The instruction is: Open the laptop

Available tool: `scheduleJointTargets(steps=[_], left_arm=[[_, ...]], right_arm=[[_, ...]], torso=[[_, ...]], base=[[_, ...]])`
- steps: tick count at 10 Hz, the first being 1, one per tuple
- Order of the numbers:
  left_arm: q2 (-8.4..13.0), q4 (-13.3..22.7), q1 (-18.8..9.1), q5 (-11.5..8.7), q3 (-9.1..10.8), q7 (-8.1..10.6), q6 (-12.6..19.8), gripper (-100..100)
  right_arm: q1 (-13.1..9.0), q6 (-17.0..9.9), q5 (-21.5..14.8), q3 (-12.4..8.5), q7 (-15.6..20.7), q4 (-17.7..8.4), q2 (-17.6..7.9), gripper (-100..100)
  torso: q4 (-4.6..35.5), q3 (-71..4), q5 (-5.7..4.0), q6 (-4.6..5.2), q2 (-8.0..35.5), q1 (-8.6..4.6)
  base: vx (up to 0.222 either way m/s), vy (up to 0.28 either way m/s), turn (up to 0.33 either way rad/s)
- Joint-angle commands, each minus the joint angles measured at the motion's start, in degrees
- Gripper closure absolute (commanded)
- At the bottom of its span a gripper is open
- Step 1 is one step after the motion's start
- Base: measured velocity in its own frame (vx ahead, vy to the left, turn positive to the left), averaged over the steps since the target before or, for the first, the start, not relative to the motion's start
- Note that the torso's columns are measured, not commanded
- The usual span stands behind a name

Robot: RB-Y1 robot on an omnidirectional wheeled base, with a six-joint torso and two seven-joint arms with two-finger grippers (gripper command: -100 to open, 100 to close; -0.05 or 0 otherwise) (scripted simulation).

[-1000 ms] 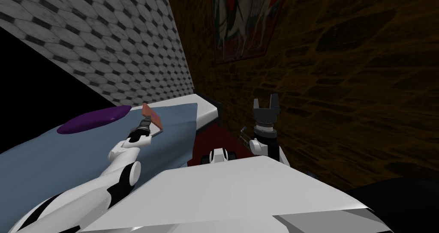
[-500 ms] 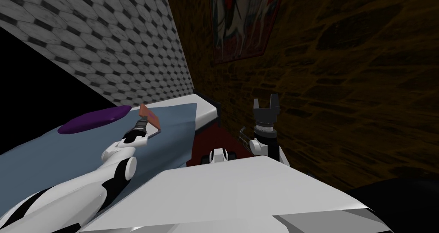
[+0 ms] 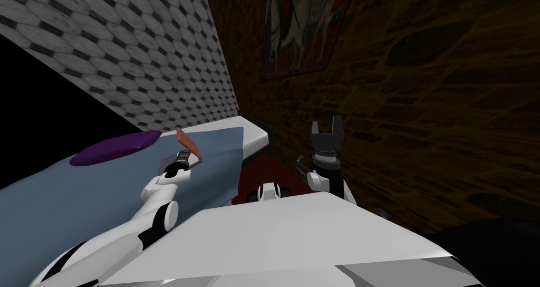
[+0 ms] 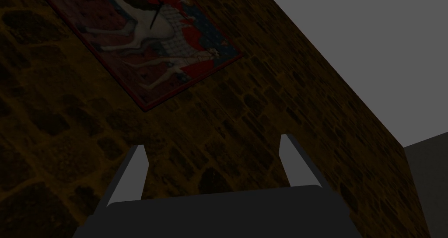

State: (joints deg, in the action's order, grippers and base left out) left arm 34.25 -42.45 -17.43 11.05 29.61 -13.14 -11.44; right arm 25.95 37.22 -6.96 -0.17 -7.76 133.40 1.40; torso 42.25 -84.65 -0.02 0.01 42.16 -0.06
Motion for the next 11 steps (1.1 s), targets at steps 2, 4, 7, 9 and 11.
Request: scheduleJointTargets(steps=[2, 4, 7, 9, 11], left_arm=[[-3.8, -6.7, 2.5, 1.1, 1.11, -0.96, 3.8, 100], [-4.3, -7.4, 2.5, 1.1, 1.11, -0.96, 3.8, 100], [-7.0, -12.3, 4.2, 2.1, 2.06, -1.76, 6.3, 100], [-7.4, -15.6, 4.2, 2.1, 2.06, -1.76, 6.3, 100], [-10.5, -19.6, 6.0, 3.0, 3.00, -2.56, 8.8, 100]], right_arm=[[0.0, 0.0, 0.0, 0.0, 0.0, 0.0, 0.0, 0], [0.0, 0.0, 0.0, 0.0, 0.0, 0.0, 0.0, 0], [0.0, 0.0, 0.0, 0.0, 0.0, 0.0, 0.0, 0], [0.0, 0.0, 0.0, 0.0, 0.0, 0.0, 0.0, 0], [0.0, 0.0, 0.0, 0.0, 0.0, 0.0, 0.0, 0]], torso=[[0.0, 0.0, -0.08, 0.03, 0.1, -0.19], [0.0, 0.1, 0.08, 0.03, 0.1, 0.15], [0.0, 0.1, -0.01, 0.00, 0.1, -0.03], [0.0, 0.1, 0.06, -0.02, 0.1, 0.19], [0.0, 0.1, 0.05, -0.01, 0.2, 0.14]], base=[[0.001, 0.017, -0.007], [-0.009, 0.038, -0.027], [-0.003, 0.015, -0.012], [-0.009, 0.044, -0.013], [-0.019, 0.067, -0.036]])
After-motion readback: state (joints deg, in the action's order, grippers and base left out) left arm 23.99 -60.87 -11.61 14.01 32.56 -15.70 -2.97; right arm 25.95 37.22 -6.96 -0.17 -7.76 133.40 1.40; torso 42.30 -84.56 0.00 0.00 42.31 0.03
